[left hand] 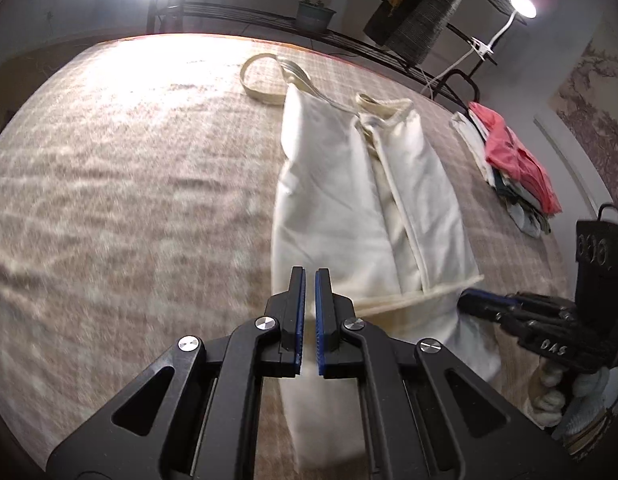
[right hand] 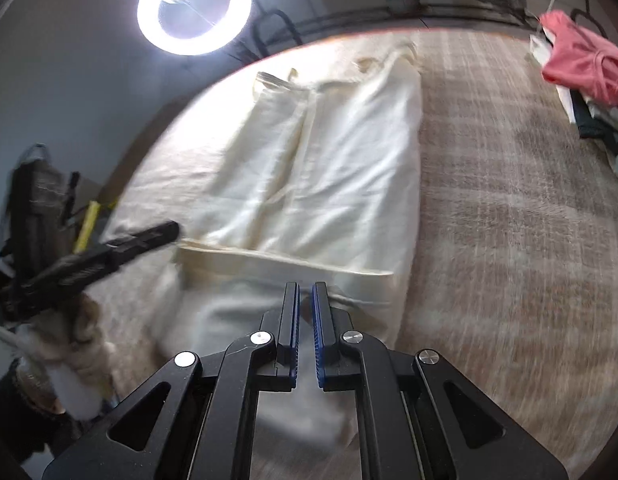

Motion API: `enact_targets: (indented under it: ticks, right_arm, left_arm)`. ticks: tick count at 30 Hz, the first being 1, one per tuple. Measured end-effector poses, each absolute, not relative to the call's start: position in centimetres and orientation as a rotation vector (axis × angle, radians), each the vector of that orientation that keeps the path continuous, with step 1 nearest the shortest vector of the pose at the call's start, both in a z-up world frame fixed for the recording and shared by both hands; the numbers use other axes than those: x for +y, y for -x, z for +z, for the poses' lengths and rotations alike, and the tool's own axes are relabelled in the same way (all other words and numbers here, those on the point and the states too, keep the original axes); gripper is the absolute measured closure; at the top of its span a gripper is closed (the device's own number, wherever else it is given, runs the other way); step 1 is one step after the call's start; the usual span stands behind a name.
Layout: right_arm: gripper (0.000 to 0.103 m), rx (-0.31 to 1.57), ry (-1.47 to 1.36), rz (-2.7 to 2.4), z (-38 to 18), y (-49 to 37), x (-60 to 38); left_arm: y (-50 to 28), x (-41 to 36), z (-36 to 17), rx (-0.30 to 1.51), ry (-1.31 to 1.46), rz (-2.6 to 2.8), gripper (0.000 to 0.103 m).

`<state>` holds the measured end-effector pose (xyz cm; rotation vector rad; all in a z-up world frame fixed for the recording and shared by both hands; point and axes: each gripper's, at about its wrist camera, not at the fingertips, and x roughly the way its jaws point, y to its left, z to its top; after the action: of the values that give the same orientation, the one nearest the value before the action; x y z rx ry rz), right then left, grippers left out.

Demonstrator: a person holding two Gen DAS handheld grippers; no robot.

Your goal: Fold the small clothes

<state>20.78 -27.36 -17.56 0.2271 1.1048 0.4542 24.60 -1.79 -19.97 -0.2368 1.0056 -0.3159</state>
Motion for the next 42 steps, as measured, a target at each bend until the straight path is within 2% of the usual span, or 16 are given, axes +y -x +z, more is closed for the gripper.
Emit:
enact_targets:
  ticks: [4,6,12,21,26,28,30,32,34,36,42]
  right_arm:
    - [0.099,1.096,-0.244,0.459,-17.2,-22.5,-28.0]
    - [0.099,1.063,-0.269,0.473,-16.5,-23.2,-28.6]
    - [0.099,1.017,-0.369,0.474,-15.8,-27.5,-30.2]
    - [0.099,1.049,-0.391,0.431,-18.2,-34.3,-30.9]
    - [0.099,1.054,-0.429,0.375,-19.7,-36.4,-33.1]
    - [0.099,1.051,-0.413,0.338,-19.4,-36.9,-33.6]
    - [0.098,1.041,-0.368,0.297,-18.8,-37.2,-33.6]
    - [0.093,1.022,-0.402,0.313,-18.2,-37.4,-34.0]
    - [0.069,0.997,-0.431,0.309,-17.6,-37.6,-34.4]
    - [0.060,0.972,-0.423,0.282,-17.1,-37.8,-34.5]
    - [0.060,0.990,-0.458,0.291,-18.0,-39.8,-34.1]
  left_arm:
    - [-27.4,-0.9,-19.5,0.993,0.269,-0.283,0.101]
    - [-28.8,-0.5,-19.5,0.992,0.301,-0.279,0.096]
    - [-32.8,-0.6,-19.9,0.994,0.382,-0.307,0.096]
    - [-37.7,-2.4,-22.9,1.056,0.359,-0.287,0.096]
    - [-38.8,-2.8,-22.8,1.020,0.305,-0.261,0.096]
    - [-39.0,-2.6,-22.7,1.010,0.311,-0.236,0.088]
    - [-39.3,-2.1,-22.6,1.003,0.338,-0.227,0.069]
    - [-39.5,-1.6,-22.4,0.988,0.369,-0.221,0.063]
    - [-39.9,-1.2,-22.3,0.979,0.378,-0.212,0.056]
    - [-40.3,-0.8,-22.5,0.977,0.400,-0.207,0.054]
    - [-42.1,-1.0,-23.0,0.988,0.467,-0.230,0.054]
